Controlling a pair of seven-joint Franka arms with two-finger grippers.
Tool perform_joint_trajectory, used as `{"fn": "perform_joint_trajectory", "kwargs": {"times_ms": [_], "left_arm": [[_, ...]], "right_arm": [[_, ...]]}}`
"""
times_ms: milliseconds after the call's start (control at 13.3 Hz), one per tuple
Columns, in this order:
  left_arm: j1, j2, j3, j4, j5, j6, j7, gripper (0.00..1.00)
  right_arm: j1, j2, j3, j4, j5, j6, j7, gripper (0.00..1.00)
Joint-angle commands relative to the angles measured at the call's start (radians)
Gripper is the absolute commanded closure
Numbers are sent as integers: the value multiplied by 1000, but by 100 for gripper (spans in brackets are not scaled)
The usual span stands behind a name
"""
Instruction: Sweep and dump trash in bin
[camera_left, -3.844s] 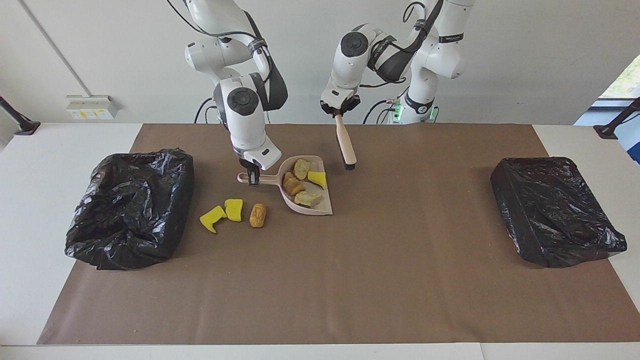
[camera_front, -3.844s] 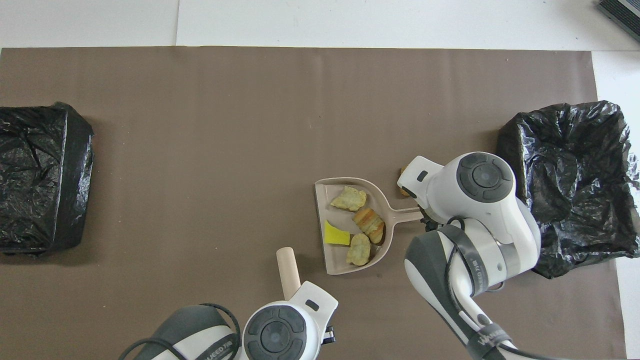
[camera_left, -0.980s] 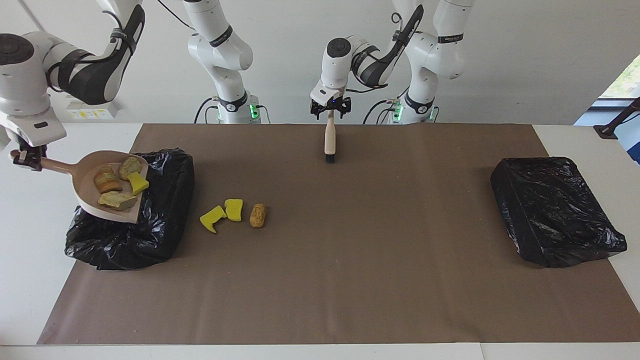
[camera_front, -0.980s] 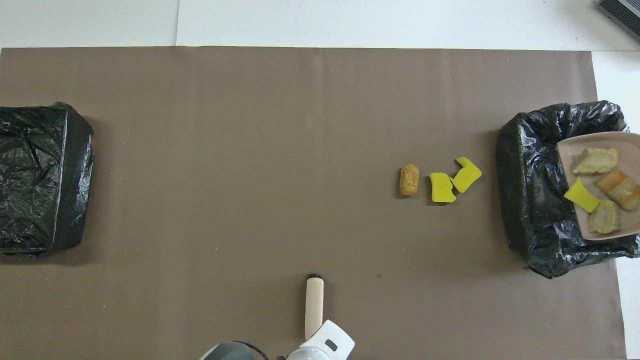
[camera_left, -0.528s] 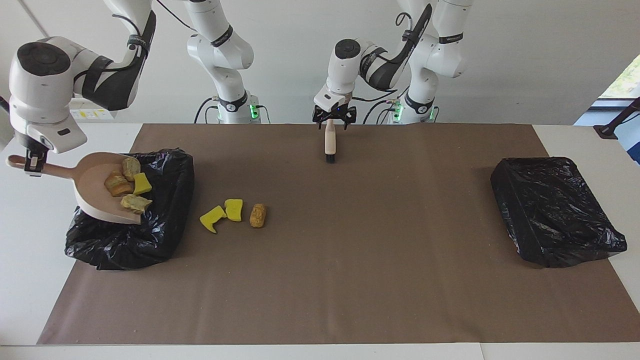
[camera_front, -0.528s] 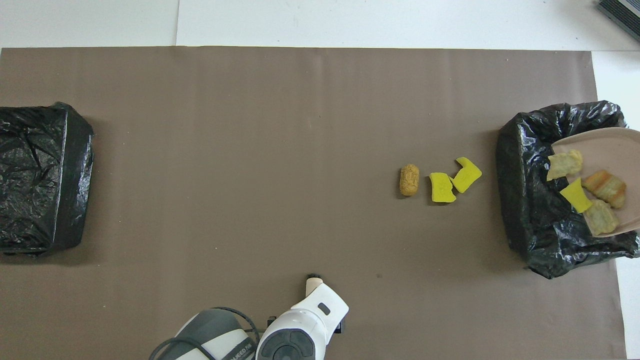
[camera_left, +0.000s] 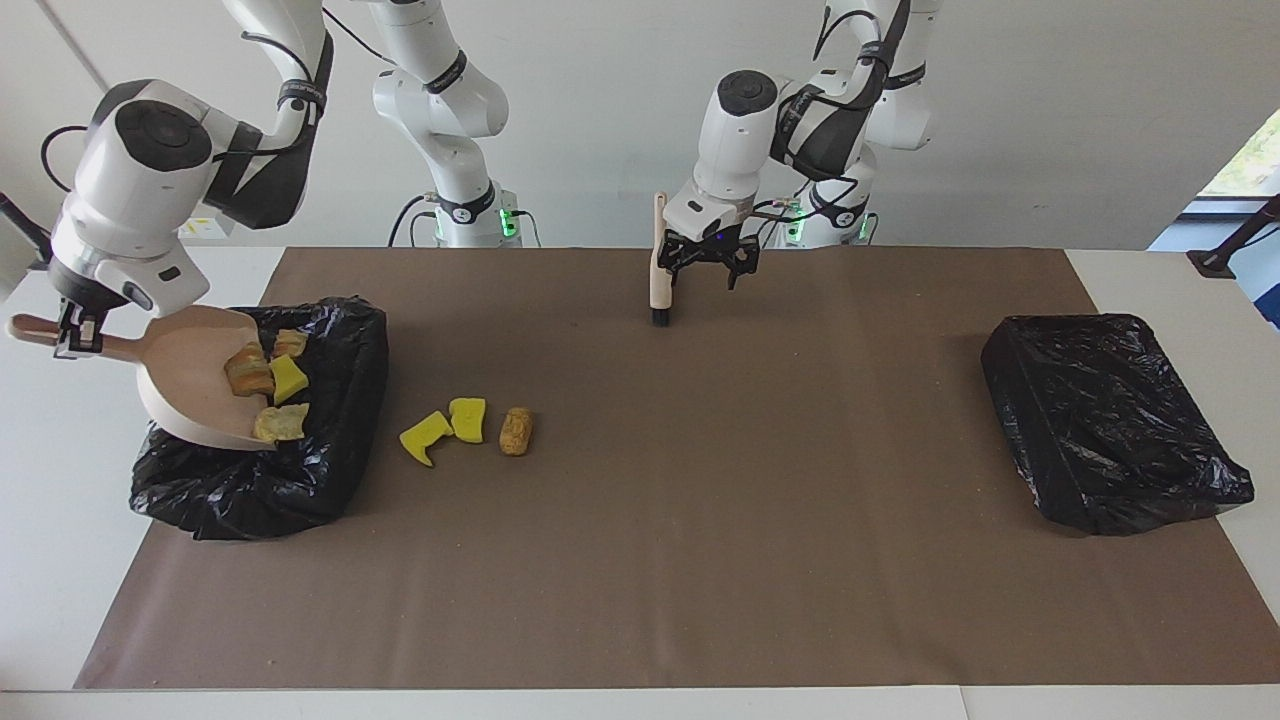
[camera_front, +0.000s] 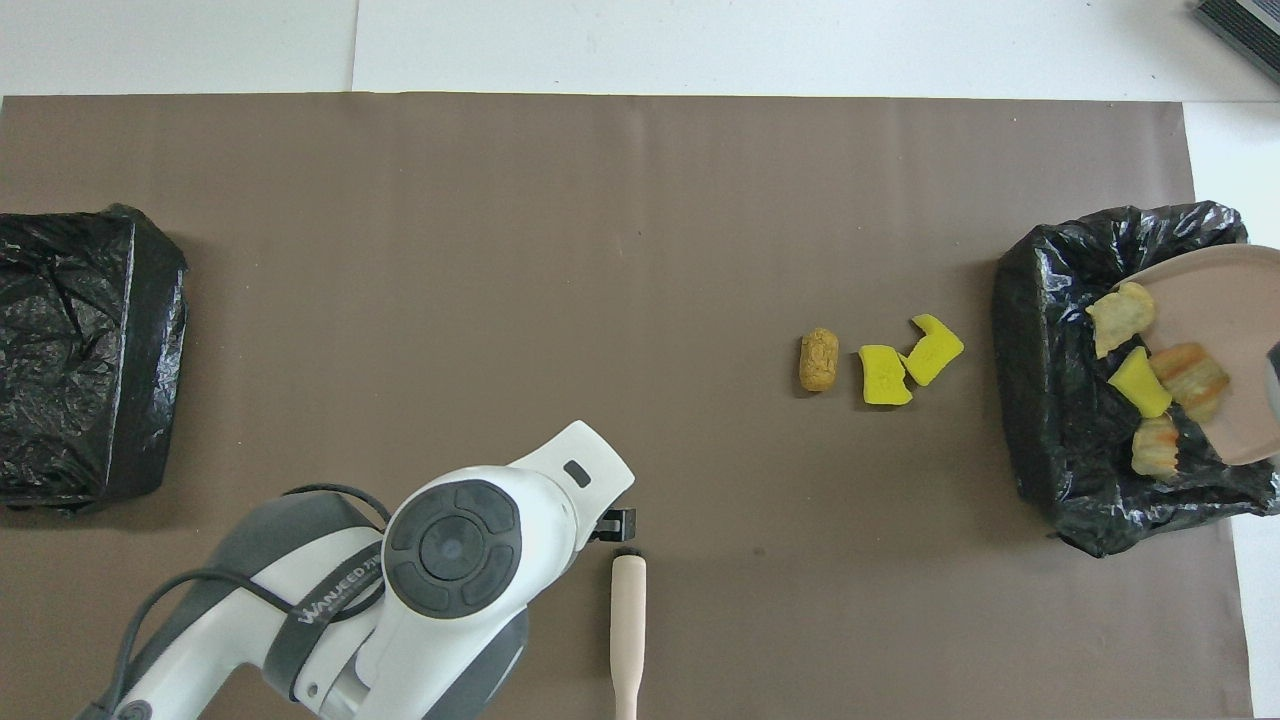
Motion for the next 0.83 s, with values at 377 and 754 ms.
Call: {"fn": "perform_joint_trajectory", "kwargs": {"times_ms": [377, 754], "left_arm": [[239, 13, -8, 259, 84, -166, 164, 0], [349, 14, -3, 397, 127, -300, 388, 0]], "right_arm": [[64, -68, 10, 2, -91, -127, 30, 100], [142, -85, 10, 6, -120, -213, 70, 100]]}}
